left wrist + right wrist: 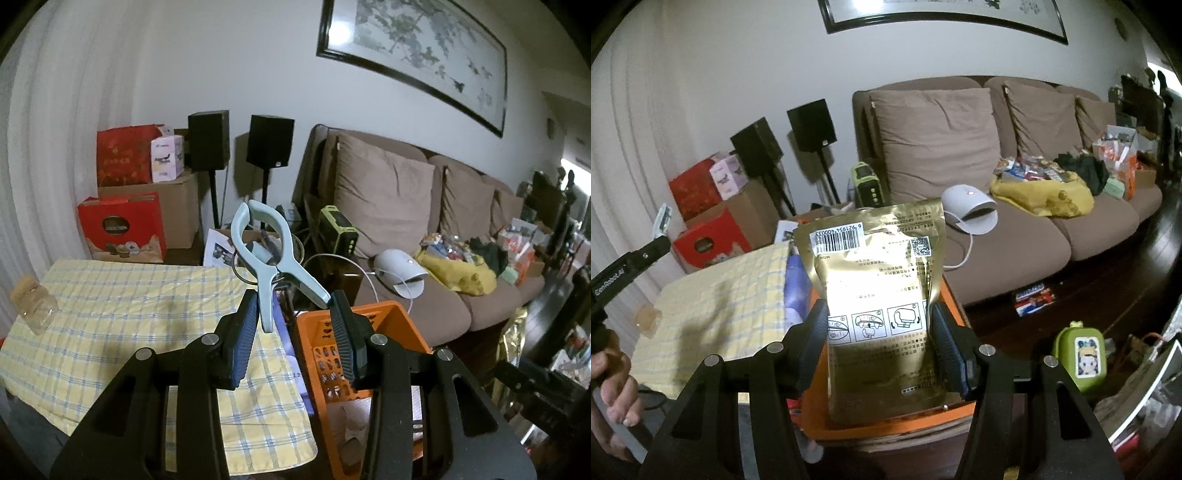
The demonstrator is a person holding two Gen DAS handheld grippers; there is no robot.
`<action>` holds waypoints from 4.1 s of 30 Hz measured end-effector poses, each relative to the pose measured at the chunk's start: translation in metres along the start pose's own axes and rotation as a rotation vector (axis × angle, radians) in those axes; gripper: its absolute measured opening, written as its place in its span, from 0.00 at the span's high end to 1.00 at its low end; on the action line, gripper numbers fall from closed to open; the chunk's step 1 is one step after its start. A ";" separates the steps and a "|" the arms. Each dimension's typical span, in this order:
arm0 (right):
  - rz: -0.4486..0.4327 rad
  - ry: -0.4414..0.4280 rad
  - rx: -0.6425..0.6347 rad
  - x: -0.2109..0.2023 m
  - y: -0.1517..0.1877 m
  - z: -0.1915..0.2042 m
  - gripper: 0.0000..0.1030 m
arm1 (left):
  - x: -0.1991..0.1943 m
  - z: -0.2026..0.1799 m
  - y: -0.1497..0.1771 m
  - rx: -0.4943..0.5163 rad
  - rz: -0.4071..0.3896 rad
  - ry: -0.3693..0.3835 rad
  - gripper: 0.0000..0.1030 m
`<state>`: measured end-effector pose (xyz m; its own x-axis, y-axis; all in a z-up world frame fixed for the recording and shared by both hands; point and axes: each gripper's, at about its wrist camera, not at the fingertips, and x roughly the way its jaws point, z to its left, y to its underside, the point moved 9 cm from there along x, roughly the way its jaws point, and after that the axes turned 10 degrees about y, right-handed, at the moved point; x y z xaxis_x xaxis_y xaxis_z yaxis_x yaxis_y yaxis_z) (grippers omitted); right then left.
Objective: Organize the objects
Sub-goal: 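Bring the gold pouch and blue clothespin over the orange basket with both grippers, then hold the gold pouch and blue clothespin above the basket with both grippers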
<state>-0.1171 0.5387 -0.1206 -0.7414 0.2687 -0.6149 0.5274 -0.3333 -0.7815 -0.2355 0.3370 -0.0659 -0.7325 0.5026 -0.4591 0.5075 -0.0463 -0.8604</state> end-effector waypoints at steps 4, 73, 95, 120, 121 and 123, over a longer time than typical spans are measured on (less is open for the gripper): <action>0.004 -0.035 0.022 -0.001 -0.001 0.000 0.44 | 0.003 -0.010 0.004 0.008 0.013 0.052 0.64; 0.082 0.044 0.081 0.084 0.042 -0.021 0.43 | 0.074 -0.058 0.110 0.031 0.204 0.203 0.64; 0.096 0.098 0.073 0.092 0.051 -0.057 0.43 | 0.114 -0.101 0.160 0.073 0.231 0.267 0.64; 0.188 0.115 -0.021 0.112 0.072 -0.053 0.43 | 0.118 -0.092 0.180 0.028 0.221 0.285 0.64; 0.199 0.116 -0.024 0.114 0.074 -0.054 0.43 | 0.119 -0.093 0.180 0.023 0.221 0.286 0.64; 0.225 0.132 -0.037 0.118 0.080 -0.056 0.43 | 0.120 -0.091 0.181 0.010 0.218 0.289 0.64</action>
<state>-0.1391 0.5943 -0.2617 -0.5441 0.3083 -0.7803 0.6897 -0.3653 -0.6253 -0.1899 0.4670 -0.2567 -0.4482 0.7032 -0.5520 0.6322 -0.1873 -0.7518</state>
